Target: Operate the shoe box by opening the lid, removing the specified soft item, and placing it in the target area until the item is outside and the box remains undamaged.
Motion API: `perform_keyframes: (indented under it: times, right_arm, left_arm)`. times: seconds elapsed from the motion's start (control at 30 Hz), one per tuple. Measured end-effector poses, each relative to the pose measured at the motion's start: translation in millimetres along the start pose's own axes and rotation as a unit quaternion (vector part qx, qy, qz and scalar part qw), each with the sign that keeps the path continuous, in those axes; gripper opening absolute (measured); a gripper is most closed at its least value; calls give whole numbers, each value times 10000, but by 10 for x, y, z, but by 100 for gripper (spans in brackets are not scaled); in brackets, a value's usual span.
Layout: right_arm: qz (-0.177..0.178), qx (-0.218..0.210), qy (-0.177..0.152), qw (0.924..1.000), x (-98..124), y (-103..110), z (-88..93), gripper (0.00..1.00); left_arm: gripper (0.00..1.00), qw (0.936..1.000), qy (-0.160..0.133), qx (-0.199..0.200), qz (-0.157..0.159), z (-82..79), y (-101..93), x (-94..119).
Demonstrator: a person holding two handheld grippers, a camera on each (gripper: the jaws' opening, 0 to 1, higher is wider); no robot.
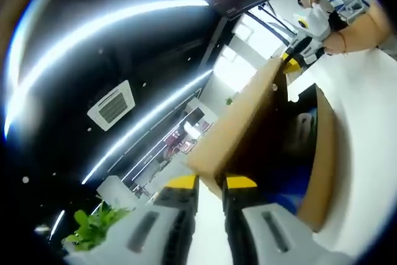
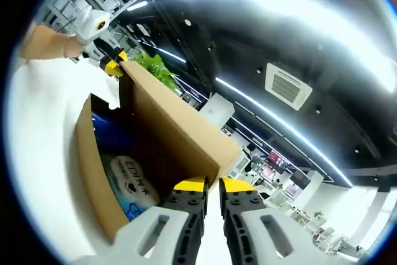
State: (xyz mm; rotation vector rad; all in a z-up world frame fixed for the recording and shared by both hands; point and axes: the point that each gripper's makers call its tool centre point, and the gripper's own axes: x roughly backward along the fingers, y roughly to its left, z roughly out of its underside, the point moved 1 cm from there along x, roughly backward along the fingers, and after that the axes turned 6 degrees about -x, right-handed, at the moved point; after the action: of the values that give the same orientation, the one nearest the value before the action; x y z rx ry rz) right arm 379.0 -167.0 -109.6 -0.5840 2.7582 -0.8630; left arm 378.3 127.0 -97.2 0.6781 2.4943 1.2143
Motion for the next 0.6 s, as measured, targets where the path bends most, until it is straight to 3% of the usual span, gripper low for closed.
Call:
perform_keyframes:
  times: [0.4, 0.6]
  right_arm:
    - [71, -6, -79, 9999, -128, -138, -68, 6]
    - [128, 23, -67, 9999, -195, -198, -86, 6]
  left_arm:
    - [15, 9998, -12, 147, -130, -1, 125, -165]
    - [16, 9989, 227, 370, -151, 142, 64, -253]
